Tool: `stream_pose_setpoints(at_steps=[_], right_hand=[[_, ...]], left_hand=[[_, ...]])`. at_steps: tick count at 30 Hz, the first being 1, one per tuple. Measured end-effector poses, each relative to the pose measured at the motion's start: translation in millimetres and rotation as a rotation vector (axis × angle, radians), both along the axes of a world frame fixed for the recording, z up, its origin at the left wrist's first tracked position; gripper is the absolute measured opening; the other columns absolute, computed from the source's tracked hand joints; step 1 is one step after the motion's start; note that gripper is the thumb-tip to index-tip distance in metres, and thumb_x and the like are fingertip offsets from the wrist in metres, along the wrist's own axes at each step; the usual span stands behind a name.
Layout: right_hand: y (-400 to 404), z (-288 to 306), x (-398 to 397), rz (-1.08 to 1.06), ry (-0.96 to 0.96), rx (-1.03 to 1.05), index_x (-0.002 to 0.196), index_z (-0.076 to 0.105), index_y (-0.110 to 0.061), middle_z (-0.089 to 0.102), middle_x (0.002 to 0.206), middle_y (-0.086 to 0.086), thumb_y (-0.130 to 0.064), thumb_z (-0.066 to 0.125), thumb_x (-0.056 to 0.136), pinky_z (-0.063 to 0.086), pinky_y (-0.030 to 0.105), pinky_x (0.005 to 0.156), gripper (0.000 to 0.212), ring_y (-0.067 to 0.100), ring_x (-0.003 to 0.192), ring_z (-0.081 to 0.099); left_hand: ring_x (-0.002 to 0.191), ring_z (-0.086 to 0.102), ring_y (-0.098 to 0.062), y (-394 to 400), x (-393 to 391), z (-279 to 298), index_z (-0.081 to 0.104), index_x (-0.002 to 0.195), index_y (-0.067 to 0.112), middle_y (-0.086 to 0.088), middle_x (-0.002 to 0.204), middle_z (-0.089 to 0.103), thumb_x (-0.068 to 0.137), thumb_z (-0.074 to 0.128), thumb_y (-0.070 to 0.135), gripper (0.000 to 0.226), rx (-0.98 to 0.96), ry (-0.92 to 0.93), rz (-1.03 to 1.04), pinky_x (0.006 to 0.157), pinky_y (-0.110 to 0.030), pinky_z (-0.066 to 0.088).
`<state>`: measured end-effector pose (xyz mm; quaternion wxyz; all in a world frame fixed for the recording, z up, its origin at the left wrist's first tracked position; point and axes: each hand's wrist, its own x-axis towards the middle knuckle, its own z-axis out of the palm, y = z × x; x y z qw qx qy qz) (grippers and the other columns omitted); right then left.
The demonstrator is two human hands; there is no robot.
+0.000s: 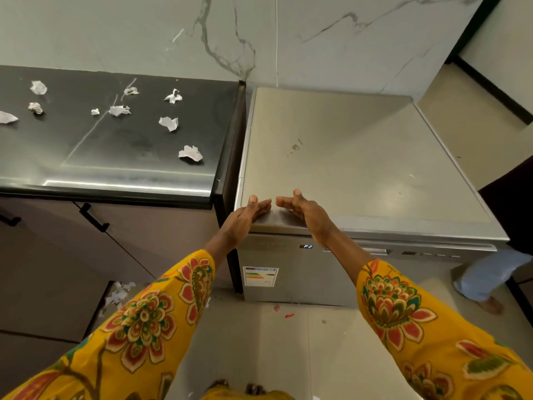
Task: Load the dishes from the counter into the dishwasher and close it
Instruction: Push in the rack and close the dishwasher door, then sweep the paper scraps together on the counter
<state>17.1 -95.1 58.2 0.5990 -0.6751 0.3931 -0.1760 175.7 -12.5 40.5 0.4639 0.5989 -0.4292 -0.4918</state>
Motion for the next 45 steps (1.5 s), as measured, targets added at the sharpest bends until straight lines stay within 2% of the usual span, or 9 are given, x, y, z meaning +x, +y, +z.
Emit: stream_pose_setpoints(at_steps=[5, 8, 11, 15, 18, 22, 29, 34, 45], right_hand=[[6.0, -3.3, 11.6, -0.027, 0.068, -0.126, 0.126, 0.059, -0.012, 0.057, 0.133, 0.006, -0.039, 0.022, 0.102, 0.032, 0.033, 0.109, 0.052, 0.020, 0.124, 0.049], [10.8, -7.2, 28.5, -0.120, 0.100, -0.220, 0.101, 0.067, -0.012, 0.067, 0.104, 0.009, -0.042, 0.028, 0.101, 0.045, 0.038, 0.096, 0.049, 0.026, 0.099, 0.059], [15.3, -6.4, 47.2, -0.166, 0.088, -0.266, 0.082, 0.056, -0.036, 0.054, 0.082, -0.014, -0.042, 0.033, 0.099, 0.038, 0.030, 0.085, 0.030, 0.015, 0.089, 0.048], [19.8, -3.5, 78.1, -0.128, 0.068, -0.327, 0.121, 0.060, -0.006, 0.061, 0.123, 0.006, -0.031, 0.037, 0.101, 0.035, 0.022, 0.097, 0.040, 0.017, 0.114, 0.054], [21.0, -3.7, 113.6, -0.149, 0.070, -0.336, 0.132, 0.052, -0.010, 0.055, 0.135, 0.008, -0.061, 0.036, 0.091, 0.037, 0.033, 0.108, 0.068, 0.021, 0.125, 0.049], [23.7, -3.1, 153.6, -0.147, 0.067, -0.339, 0.142, 0.038, -0.009, 0.040, 0.147, 0.009, -0.037, 0.045, 0.097, 0.027, 0.029, 0.111, 0.053, 0.020, 0.136, 0.036], [25.2, -8.8, 244.2, -0.048, 0.329, -0.566, 0.150, 0.008, -0.008, 0.009, 0.158, 0.009, -0.046, 0.048, 0.093, 0.007, 0.033, 0.118, 0.079, 0.021, 0.147, 0.005], [19.5, -8.3, 284.9, -0.154, 0.453, -0.591, 0.149, -0.008, -0.005, -0.006, 0.158, 0.014, -0.053, 0.052, 0.088, 0.003, 0.036, 0.119, 0.098, 0.027, 0.146, -0.004], [-1.5, -8.0, 345.1, -0.346, 0.607, -0.556, 0.149, 0.002, -0.002, 0.003, 0.158, 0.016, -0.054, 0.054, 0.086, 0.004, 0.039, 0.118, 0.097, 0.034, 0.145, 0.002]], left_hand=[[0.133, 0.043, -0.017, -0.2, 0.3, 0.0, 0.046, 0.137, 0.008, -0.009, 0.139, 0.050, 0.102, 0.018, 0.038, 0.054, -0.018, -0.019, 0.031, 0.112, -0.027, 0.028], [0.131, 0.045, -0.017, -0.8, 0.2, 1.8, 0.046, 0.137, 0.007, -0.009, 0.139, 0.051, 0.102, 0.019, 0.038, 0.054, -0.010, -0.018, 0.073, 0.110, -0.026, 0.030], [0.125, 0.049, -0.016, -3.3, 3.6, 4.4, 0.052, 0.133, 0.006, -0.011, 0.135, 0.054, 0.103, 0.019, 0.038, 0.054, -0.030, -0.003, 0.145, 0.104, -0.025, 0.036], [0.116, 0.057, -0.017, -5.0, 24.5, 10.4, 0.066, 0.115, 0.010, -0.010, 0.119, 0.065, 0.103, 0.027, 0.034, 0.048, -0.123, -0.068, 0.285, 0.102, -0.029, 0.042], [0.106, 0.062, -0.018, -3.3, 55.7, 14.1, 0.068, 0.109, 0.008, -0.009, 0.109, 0.069, 0.102, 0.033, 0.031, 0.042, -0.190, -0.176, 0.426, 0.096, -0.031, 0.047], [0.093, 0.062, -0.012, 4.4, 100.0, 19.6, 0.064, 0.113, 0.011, 0.003, 0.101, 0.064, 0.102, 0.036, 0.026, 0.034, -0.224, -0.303, 0.504, 0.085, -0.027, 0.051], [0.141, 0.029, -0.021, 14.4, 207.1, 5.4, 0.043, 0.140, 0.009, -0.009, 0.148, 0.040, 0.101, 0.040, 0.027, 0.043, -0.022, -0.639, 0.469, 0.118, -0.038, 0.017], [0.146, 0.014, -0.019, 10.1, 256.9, 3.2, 0.026, 0.148, 0.008, -0.008, 0.156, 0.022, 0.097, 0.045, 0.037, 0.061, 0.066, -0.824, 0.392, 0.117, -0.033, 0.006], [0.147, -0.005, -0.025, 19.7, 362.6, 6.4, 0.015, 0.149, 0.004, -0.011, 0.159, -0.001, 0.094, 0.050, 0.031, 0.070, 0.104, -0.833, 0.416, 0.117, -0.043, 0.001]])
